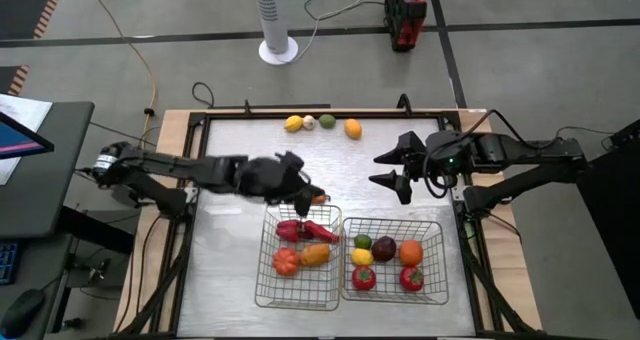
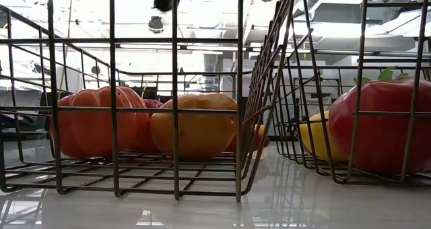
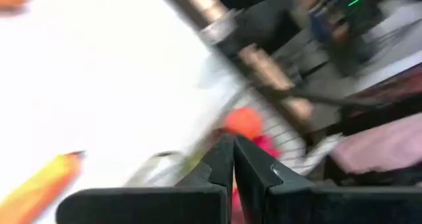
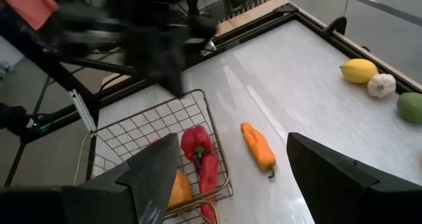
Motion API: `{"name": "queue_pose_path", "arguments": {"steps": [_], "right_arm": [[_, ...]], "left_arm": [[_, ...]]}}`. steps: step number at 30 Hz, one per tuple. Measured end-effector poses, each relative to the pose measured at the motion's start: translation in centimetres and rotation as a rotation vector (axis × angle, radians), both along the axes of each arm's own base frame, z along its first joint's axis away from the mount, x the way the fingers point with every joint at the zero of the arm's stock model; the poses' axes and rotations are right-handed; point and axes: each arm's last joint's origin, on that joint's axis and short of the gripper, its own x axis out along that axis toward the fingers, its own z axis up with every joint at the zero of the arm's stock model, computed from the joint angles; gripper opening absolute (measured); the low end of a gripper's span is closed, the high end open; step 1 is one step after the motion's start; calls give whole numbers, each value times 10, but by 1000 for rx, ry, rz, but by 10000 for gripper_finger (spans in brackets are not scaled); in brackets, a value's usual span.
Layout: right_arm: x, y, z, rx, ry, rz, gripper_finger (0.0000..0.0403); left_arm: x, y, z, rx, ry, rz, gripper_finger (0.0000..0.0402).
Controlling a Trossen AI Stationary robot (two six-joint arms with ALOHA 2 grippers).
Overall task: Sort produce into baskets
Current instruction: Put the orange chili into the left wire basket
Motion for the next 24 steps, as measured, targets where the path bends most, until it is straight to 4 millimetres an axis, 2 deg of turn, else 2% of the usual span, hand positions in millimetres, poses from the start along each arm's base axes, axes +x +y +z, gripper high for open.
{"name": "queue_pose_path", "arguments": {"steps": [5, 10, 13, 18, 24], "right_arm": [[0, 0, 0, -1, -1, -3, 311], [0, 0, 0, -1, -1, -3, 311], [0, 0, 0, -1, -1, -3, 311], [0, -1, 0, 3, -2, -28, 311], [0, -1, 0, 30, -7, -45, 311]], "left_arm": [[-1, 43, -17, -6, 158, -38, 0], [8, 70, -42, -14, 268, -89, 14], [16, 82, -64, -31, 341, -123, 46], [30, 94, -98, -3, 430, -234, 122], [37, 99, -123, 74, 505, -311, 191]]}}
